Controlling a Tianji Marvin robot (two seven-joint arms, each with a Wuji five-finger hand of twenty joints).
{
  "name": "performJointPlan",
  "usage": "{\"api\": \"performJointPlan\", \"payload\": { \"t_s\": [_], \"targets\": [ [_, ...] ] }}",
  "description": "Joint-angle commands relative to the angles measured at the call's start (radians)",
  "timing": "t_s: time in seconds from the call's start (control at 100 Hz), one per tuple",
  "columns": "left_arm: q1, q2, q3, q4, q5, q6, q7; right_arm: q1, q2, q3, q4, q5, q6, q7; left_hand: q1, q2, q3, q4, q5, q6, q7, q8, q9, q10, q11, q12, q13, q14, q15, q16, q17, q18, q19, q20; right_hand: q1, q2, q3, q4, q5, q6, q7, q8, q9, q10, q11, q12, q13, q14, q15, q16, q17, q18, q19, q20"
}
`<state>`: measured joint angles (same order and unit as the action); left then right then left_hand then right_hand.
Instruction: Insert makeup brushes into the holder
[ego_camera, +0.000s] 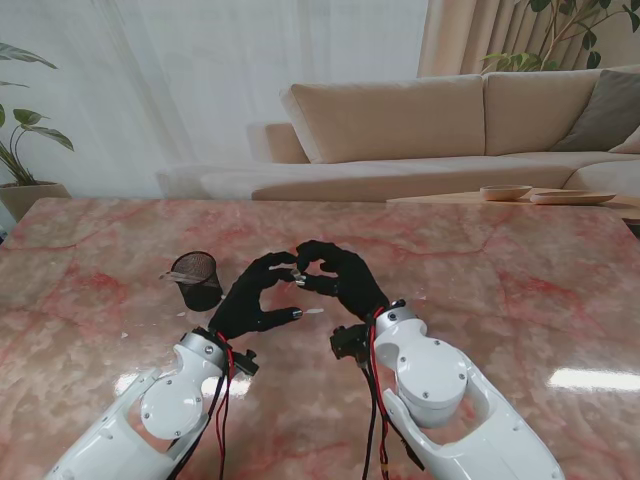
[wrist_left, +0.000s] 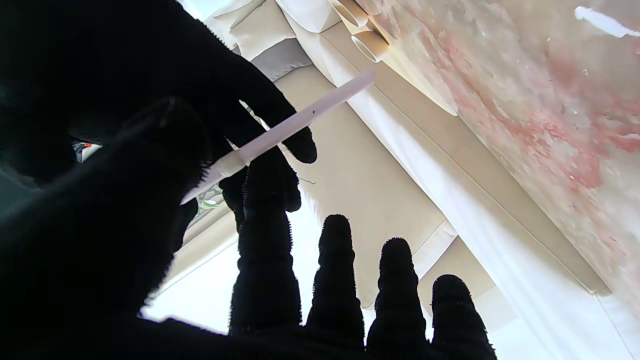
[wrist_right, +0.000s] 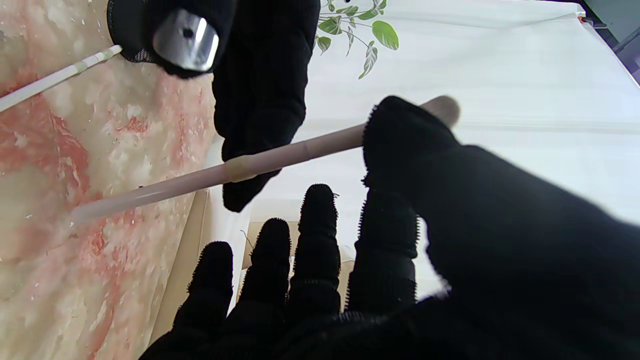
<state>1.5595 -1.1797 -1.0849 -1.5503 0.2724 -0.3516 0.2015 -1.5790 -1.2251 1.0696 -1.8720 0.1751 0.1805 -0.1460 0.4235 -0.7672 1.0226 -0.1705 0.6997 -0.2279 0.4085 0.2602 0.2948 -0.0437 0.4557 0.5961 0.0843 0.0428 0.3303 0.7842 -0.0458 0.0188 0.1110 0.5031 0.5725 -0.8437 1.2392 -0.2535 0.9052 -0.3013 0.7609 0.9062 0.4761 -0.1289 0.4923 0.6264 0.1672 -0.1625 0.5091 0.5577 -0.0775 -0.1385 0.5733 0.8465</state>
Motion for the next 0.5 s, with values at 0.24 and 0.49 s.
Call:
{"api": "performJointPlan", "payload": {
  "t_s": [0.24, 0.49],
  "targets": [
    [-0.009, -0.029, 0.026, 0.012, -0.021, 0.007, 0.069, -0.005, -0.002, -0.013, 0.010, 0.043, -0.001, 0.030, 0.037, 0.006, 0.040, -0.035, 0.159, -0.069, 0.099, 0.040, 0.114, -0.054, 0.034, 0.039, 0.052, 0.007, 0.058, 0.007, -0.021, -0.002, 0.052, 0.070, 0.061, 0.063, 0.056, 0.051, 0.087, -0.023, 0.128, 0.033, -0.019, 0.002, -0.006, -0.013, -0.028, -0.010, -0.001, -0.004, -0.007, -0.019, -0.015, 0.029],
    [-0.017, -0.041, 0.032, 0.024, -0.006, 0.005, 0.119, -0.005, -0.002, -0.013, 0.014, 0.050, -0.004, 0.033, 0.199, -0.019, -0.087, -0.117, 0.296, -0.123, 0.346, -0.138, 0.202, -0.085, 0.057, 0.051, 0.097, -0.003, 0.086, 0.003, -0.023, -0.005, 0.062, 0.137, 0.063, 0.064, 0.053, 0.051, 0.086, -0.019, 0.131, 0.031, -0.019, 0.002, -0.006, -0.014, -0.028, -0.010, 0.003, 0.000, -0.006, -0.018, -0.014, 0.031]
  ]
}}
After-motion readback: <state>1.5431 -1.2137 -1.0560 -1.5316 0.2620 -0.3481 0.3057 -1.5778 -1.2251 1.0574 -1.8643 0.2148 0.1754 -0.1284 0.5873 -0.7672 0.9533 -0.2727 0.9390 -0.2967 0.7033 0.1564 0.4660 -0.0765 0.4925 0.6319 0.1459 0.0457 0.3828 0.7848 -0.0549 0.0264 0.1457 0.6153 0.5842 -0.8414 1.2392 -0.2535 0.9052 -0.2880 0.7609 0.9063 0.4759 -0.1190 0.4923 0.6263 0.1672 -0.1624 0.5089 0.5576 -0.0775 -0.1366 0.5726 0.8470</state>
